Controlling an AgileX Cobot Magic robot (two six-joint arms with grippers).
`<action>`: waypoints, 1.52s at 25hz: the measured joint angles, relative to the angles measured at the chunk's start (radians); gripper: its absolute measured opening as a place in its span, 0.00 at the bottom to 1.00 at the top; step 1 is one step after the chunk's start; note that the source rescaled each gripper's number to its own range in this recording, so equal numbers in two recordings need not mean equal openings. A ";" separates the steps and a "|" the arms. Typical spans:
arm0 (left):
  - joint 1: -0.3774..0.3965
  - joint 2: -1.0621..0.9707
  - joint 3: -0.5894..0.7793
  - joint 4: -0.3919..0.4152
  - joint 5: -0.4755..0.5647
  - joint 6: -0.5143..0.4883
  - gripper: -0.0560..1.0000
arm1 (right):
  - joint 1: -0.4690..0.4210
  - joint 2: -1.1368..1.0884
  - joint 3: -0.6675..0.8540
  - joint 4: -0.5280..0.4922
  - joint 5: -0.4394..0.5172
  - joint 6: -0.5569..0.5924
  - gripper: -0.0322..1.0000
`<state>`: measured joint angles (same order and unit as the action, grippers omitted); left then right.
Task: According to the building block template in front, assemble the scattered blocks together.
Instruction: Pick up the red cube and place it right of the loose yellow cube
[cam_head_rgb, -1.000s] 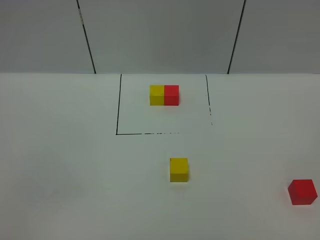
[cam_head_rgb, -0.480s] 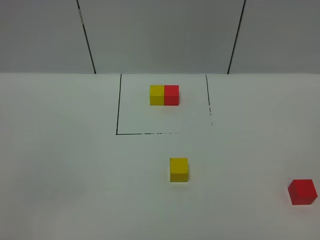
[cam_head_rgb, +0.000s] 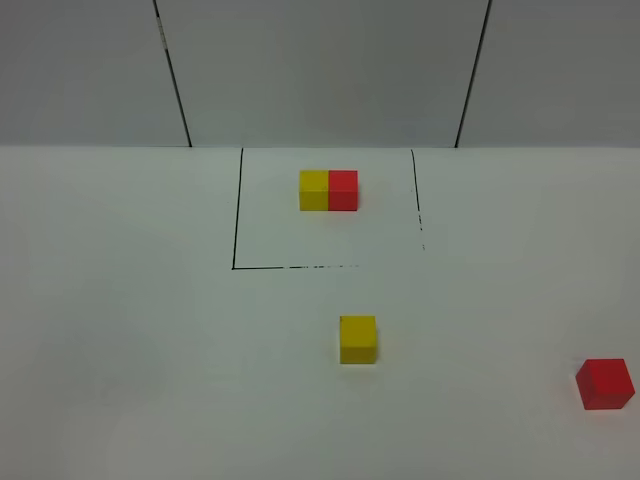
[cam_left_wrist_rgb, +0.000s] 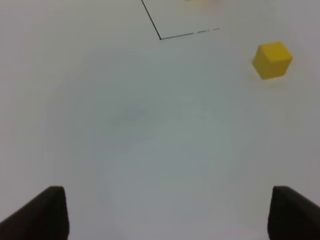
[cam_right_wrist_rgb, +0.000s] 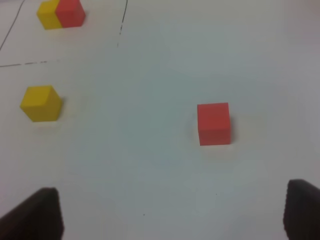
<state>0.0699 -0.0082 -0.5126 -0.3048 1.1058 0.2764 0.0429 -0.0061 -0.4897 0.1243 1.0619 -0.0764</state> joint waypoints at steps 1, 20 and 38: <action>0.000 0.000 0.001 0.000 0.000 -0.001 0.71 | 0.000 0.000 0.000 0.000 0.000 0.000 0.77; 0.000 0.000 0.001 -0.002 -0.007 -0.006 0.71 | 0.000 0.000 0.000 0.000 0.000 0.000 0.77; 0.000 0.000 0.001 -0.002 -0.010 -0.011 0.71 | 0.000 0.042 -0.005 -0.025 -0.016 0.086 0.82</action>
<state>0.0699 -0.0082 -0.5115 -0.3072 1.0956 0.2659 0.0429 0.0354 -0.4947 0.0993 1.0458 0.0097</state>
